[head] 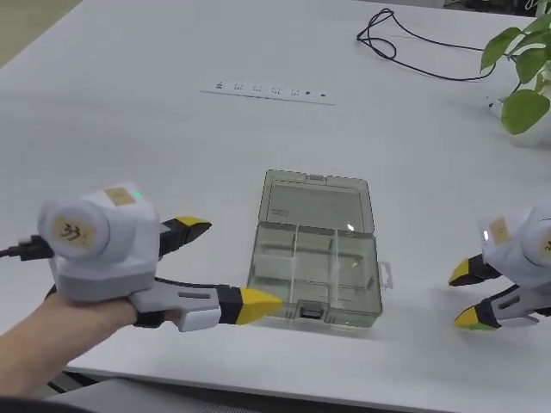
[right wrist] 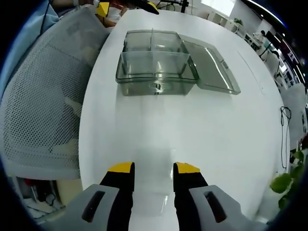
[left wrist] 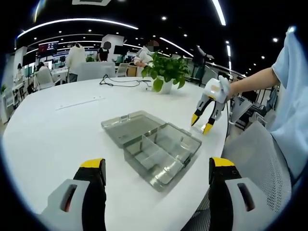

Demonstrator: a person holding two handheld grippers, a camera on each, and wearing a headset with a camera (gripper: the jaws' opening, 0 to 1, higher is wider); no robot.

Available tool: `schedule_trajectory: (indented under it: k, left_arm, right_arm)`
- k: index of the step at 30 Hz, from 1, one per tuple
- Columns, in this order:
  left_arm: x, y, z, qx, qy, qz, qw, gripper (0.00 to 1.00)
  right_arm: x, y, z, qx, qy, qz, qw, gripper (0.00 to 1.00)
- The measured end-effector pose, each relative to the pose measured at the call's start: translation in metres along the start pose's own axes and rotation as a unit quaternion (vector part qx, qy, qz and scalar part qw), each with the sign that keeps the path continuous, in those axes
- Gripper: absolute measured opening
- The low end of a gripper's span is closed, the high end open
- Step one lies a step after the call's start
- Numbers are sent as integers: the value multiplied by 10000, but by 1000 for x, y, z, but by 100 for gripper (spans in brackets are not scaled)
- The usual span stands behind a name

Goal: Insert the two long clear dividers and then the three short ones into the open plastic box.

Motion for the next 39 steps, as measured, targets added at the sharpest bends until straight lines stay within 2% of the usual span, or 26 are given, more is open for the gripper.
schedule_trajectory:
  k: [6, 11, 13, 16, 18, 21, 23, 26, 29, 32, 33, 34, 36, 37, 38, 39]
  left_arm:
    - [-1, 0, 2, 22, -16, -10, 10000, 90]
    - [0, -2, 6, 29, -10, -241, 9997, 87]
    - [0, -4, 11, 47, -50, -427, 9991, 86]
    - [-1, -6, 15, 30, -59, -541, 9985, 83]
    - [-2, -8, 21, 69, -40, -515, 9986, 81]
    - [-4, -12, 29, 112, 5, -623, 9980, 80]
    - [-6, -16, 33, 178, 0, -629, 9979, 78]
    - [-9, -21, 39, 239, 23, -637, 9977, 75]
    - [-19, -29, 49, 314, -89, -1004, 9944, 69]
    - [-31, -35, 57, 403, -240, -1413, 9888, 61]
    - [-35, -37, 60, 465, -326, -1457, 9877, 58]
    - [-39, -39, 63, 461, -345, -1671, 9843, 55]
    - [-44, -43, 68, 586, -408, -1848, 9802, 50]
    - [-45, -42, 71, 547, -368, -1940, 9788, 48]
    - [-47, -44, 73, 610, -407, -1940, 9783, 45]
    - [-49, -46, 75, 639, -413, -2164, 9733, 40]
  right_arm:
    - [-6, -3, -2, 29, -60, -49, 10000, 33]
    - [-18, -4, -7, 160, -159, -138, 9997, 33]
    - [-27, -5, -11, 285, -256, -233, 9990, 33]
    - [-40, -6, -18, 375, -384, -284, 9982, 33]
    - [-44, -10, -16, 481, -482, -383, 9969, 33]
    - [-58, -15, -26, 569, -609, -562, 9949, 33]
    - [-64, -16, -31, 582, -637, -542, 9948, 33]
    - [-81, -20, -38, 694, -770, -804, 9914, 33]
    - [-92, -18, -41, 719, -850, -882, 9899, 33]
    - [-109, -18, -43, 785, -959, -1149, 9856, 33]
    - [-114, -19, -44, 797, -1012, -1208, 9843, 33]
    - [-120, -18, -45, 817, -1039, -1260, 9832, 33]
    - [-129, -17, -45, 812, -1107, -1362, 9811, 33]
    - [-136, -17, -46, 819, -1152, -1438, 9795, 33]
    - [-140, -16, -46, 806, -1186, -1493, 9783, 33]
    - [-146, -14, -47, 802, -1204, -1532, 9776, 33]
Point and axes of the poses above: the centre of the closed fingertips' face, and the gripper's own axes: z roughly forward along the fingers, y roughly to its left, x roughly out of its underside, the point moved 4 cm from there along -z, roughly backward along the fingers, and after that the axes turned 9 degrees about -y, right-handed, at the moved point
